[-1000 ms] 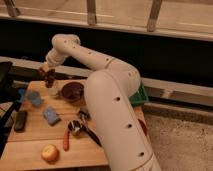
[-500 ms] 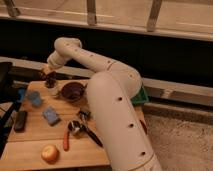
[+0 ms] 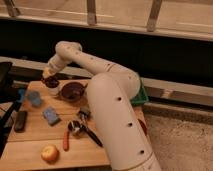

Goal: Place grapes in paper cup

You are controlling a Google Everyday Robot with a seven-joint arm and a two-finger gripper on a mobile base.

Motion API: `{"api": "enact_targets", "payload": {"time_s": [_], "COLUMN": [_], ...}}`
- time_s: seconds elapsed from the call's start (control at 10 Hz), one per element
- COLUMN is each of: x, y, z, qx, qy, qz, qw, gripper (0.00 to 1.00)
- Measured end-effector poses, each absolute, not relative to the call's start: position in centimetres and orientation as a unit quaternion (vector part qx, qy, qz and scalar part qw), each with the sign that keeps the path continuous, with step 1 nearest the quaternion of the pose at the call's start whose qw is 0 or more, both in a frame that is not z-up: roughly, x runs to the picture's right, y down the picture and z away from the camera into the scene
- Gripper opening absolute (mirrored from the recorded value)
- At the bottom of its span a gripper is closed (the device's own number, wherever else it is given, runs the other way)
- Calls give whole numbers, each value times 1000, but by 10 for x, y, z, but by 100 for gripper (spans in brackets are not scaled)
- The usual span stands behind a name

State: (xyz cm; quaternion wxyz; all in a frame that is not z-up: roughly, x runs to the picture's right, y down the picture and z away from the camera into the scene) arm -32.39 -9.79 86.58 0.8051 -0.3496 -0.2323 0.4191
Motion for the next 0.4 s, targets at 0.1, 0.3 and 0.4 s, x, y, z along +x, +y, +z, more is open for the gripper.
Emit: {"api": "enact_targets", "payload": {"time_s": [0.1,0.3,0.4], "x": [-326,-330,-330], "y": [-94,-90,-90], "z": [865,863,863], "qx": [-355,-359,-359], "qy": [-232,-231,-231], "qz": [416,412,413], "qw": [805,805,805], "gripper": [74,74,74]}}
